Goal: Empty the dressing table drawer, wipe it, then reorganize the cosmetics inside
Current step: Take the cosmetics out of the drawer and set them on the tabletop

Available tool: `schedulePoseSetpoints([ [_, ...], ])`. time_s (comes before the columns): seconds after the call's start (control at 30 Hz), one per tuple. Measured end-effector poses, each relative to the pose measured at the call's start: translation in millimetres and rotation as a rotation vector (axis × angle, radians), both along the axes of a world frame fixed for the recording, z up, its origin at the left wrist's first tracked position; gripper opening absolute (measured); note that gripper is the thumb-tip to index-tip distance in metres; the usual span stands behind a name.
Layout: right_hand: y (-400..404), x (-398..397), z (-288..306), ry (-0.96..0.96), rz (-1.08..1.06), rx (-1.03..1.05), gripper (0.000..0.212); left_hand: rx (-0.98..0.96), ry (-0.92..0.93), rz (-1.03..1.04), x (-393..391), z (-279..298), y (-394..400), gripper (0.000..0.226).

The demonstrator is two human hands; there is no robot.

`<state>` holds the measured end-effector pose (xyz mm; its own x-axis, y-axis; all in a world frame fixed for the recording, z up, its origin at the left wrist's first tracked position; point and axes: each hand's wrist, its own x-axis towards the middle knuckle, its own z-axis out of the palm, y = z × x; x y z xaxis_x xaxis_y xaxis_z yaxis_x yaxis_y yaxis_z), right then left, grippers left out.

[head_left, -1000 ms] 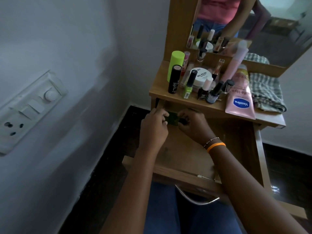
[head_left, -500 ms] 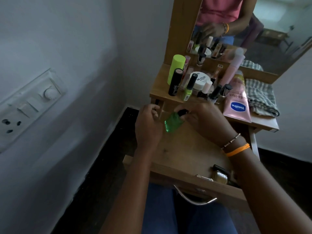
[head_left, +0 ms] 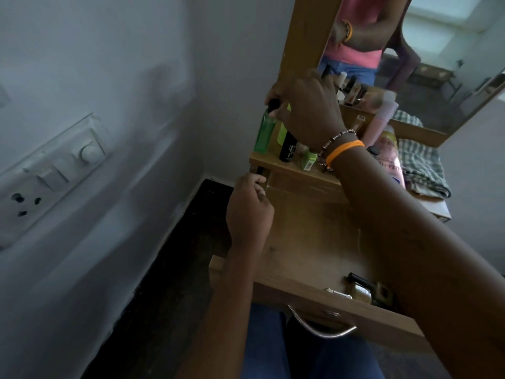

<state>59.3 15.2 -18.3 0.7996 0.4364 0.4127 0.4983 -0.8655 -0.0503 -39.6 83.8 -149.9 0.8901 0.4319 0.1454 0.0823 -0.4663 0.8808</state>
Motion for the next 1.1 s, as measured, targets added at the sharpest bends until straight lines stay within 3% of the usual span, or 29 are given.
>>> schedulePoseSetpoints([
  [0.33, 3, 16, -4, 0.092, -0.040, -0.048, 0.019, 0.016, -0.015, -0.070, 4, -3, -1, 0.026],
  [0.5, -1, 9, 0, 0.131, -0.023, -0.052, 0.027, 0.067, -0.046, -0.218, 2, -4, -3, 0.024],
  [0.67, -37, -43, -5, -0.009, 0.114, 0.193, 0.015, 0.124, -0.023, -0.376, 0, -7, -6, 0.020],
  [0.77, -75, -85, -25, 0.214, 0.171, 0.179, 0.008, 0.133, 0.014, -0.447, 0, -6, -9, 0.017],
  [0.93, -152, -111, -91, 0.790, -0.148, -0.124, 0.017, 0.055, 0.247, -0.456, -1, -3, -32, 0.011],
  [1.03, -174, -122, -118, 0.952, -0.262, -0.134, 0.022, -0.054, 0.367, -0.476, -3, -4, -59, 0.010],
  [1.1, -177, -125, -132, 0.988, -0.297, -0.109, 0.016, -0.020, 0.405, -0.502, -6, -7, -69, 0.010],
])
